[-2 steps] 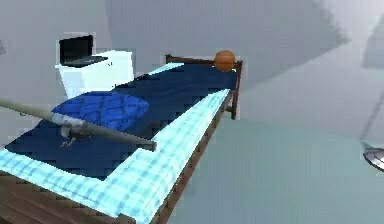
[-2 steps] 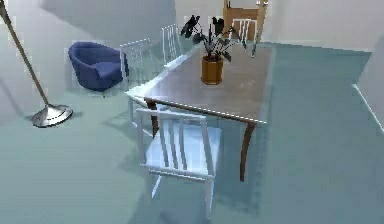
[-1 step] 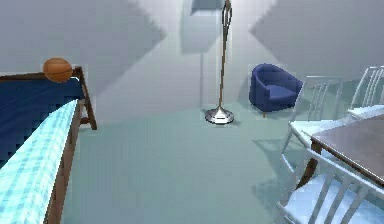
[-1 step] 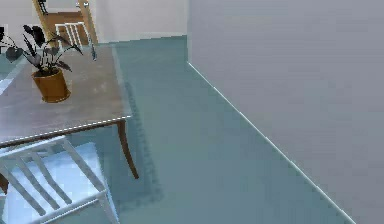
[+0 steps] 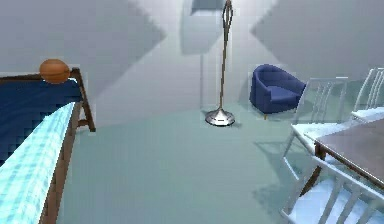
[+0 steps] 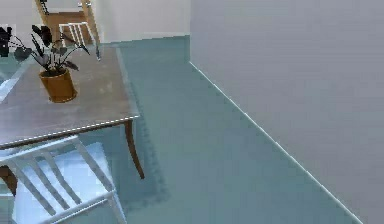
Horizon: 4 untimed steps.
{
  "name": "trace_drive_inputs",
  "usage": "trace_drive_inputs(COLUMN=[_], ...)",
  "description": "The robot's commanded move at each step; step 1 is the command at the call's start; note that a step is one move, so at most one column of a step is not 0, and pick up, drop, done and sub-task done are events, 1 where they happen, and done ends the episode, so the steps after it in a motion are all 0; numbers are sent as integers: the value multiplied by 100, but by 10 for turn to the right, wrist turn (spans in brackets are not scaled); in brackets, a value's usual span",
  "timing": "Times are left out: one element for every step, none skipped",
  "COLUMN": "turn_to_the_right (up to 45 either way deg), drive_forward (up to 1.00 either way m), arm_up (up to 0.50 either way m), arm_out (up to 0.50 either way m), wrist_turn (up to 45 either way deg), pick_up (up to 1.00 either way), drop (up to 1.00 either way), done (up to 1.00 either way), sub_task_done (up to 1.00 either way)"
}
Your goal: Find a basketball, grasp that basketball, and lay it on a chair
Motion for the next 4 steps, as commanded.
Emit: trace_drive_inputs(turn_to_the_right=[-150, 0, 0, -450], drive_forward=[0, 100, 50, 0], arm_up=[0, 0, 0, 0], arm_out=[0, 0, 0, 0], wrist_turn=[0, 0, 0, 0], pick_up=[0, 0, 0, 0], drop=[0, 0, 0, 0], done=[0, 0, 0, 0], sub_task_done=[0, 0, 0, 0])
